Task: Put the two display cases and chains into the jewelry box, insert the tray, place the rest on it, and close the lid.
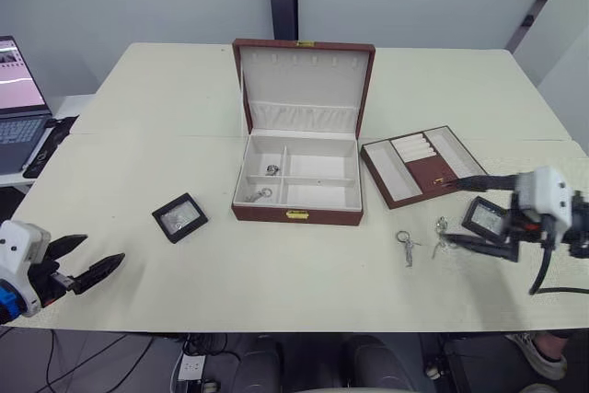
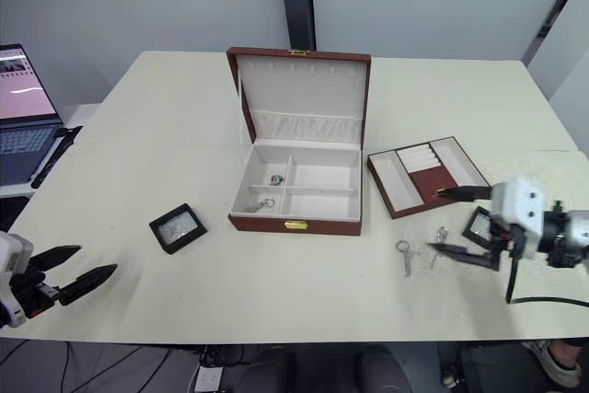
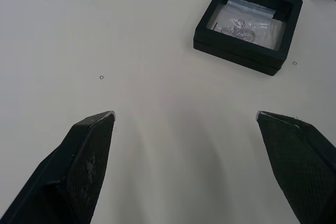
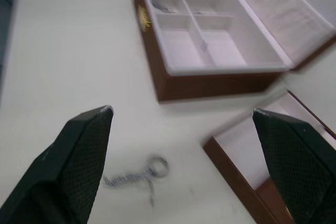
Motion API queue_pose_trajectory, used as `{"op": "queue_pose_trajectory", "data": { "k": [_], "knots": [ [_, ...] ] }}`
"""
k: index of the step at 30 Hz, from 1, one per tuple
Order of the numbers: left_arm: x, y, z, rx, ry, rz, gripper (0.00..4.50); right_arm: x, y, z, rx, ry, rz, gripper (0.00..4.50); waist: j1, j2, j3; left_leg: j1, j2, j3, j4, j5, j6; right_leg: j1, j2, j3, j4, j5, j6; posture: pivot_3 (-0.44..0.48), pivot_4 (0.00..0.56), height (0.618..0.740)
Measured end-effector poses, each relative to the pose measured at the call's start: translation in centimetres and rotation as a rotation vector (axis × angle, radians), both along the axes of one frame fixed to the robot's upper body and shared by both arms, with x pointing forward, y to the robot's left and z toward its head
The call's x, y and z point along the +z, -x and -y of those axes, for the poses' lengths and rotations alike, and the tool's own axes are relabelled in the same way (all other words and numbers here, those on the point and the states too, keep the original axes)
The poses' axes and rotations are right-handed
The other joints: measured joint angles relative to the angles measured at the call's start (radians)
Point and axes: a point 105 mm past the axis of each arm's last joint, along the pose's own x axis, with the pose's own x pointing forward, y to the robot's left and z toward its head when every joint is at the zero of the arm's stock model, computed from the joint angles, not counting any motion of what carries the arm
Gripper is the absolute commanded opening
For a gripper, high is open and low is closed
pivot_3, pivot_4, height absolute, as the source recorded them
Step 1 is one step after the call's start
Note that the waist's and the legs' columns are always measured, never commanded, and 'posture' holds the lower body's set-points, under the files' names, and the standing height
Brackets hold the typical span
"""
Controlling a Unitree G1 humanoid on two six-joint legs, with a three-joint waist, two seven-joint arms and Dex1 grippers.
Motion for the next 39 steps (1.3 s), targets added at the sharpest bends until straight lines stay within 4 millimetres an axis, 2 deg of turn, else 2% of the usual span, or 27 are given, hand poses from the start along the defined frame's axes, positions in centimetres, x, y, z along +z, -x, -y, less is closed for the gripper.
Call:
{"op": "queue_pose_trajectory", "data": {
  "k": [6,16,22,25,31,34,37,39],
  "knots": [
    [0.3,0.9,0.4,-0.049,-0.045,-0.021,4.47,-0.2,0.6,-2.8,0.114,-0.08,-0.046,4.5,0.002,-0.002,-0.001,0.0,0.0,-0.001,0.0,0.0,0.0,0.0,0.0,-0.001,0.0,0.0,0.0,0.0,0.15,0.74],
    [1.9,0.7,2.5,-0.216,-0.118,-0.068,4.47,-0.8,0.7,-4.5,0.166,-0.101,-0.083,4.5,0.001,-0.002,-0.001,0.0,0.0,-0.001,0.0,0.0,0.0,0.0,0.0,-0.001,0.0,0.0,0.0,0.0,0.15,0.74],
    [3.0,-2.0,5.8,-0.41,-0.153,-0.048,4.47,-0.8,0.7,-5.3,0.169,-0.098,-0.087,4.5,0.002,-0.001,-0.001,-0.001,0.0,0.0,0.0,0.0,0.0,-0.001,0.001,-0.002,0.0,0.0,0.0,0.0,0.15,0.74],
    [2.9,-3.0,7.3,-0.49,-0.159,-0.053,4.47,-0.8,0.7,-5.2,0.159,-0.099,-0.091,4.5,0.0,-0.001,-0.001,-0.001,0.0,0.001,0.0,0.0,0.0,-0.002,0.001,-0.002,0.0,0.0,0.0,0.0,0.15,0.74],
    [1.8,-5.1,8.3,-0.558,-0.222,-0.076,4.47,-1.1,0.9,-5.4,0.142,-0.099,-0.098,4.5,-0.001,-0.001,0.0,-0.001,0.0,0.002,0.0,0.0,0.0,-0.003,0.002,-0.002,0.001,0.0,0.0,0.0,0.15,0.74],
    [1.0,-5.8,8.3,-0.557,-0.222,-0.095,3.9,-1.5,1.1,-5.3,0.134,-0.1,-0.114,4.5,-0.001,-0.001,0.0,-0.001,0.0,0.002,0.0,0.0,0.0,-0.003,0.002,-0.002,0.001,0.0,0.0,0.0,0.15,0.74],
    [0.9,-6.5,8.7,-0.561,-0.224,-0.098,3.0,-1.5,1.1,-5.3,0.126,-0.101,-0.111,4.5,-0.001,-0.001,0.0,-0.002,0.0,0.002,0.0,0.0,0.0,-0.003,0.002,-0.002,0.001,0.0,0.0,0.0,0.15,0.74],
    [0.9,-6.9,8.9,-0.566,-0.232,-0.101,3.0,-1.5,1.1,-5.4,0.124,-0.102,-0.111,4.5,0.0,-0.001,0.0,-0.002,0.0,0.002,0.0,0.0,0.0,-0.003,0.002,-0.002,0.001,0.0,0.0,0.0,0.15,0.74]
  ]
}}
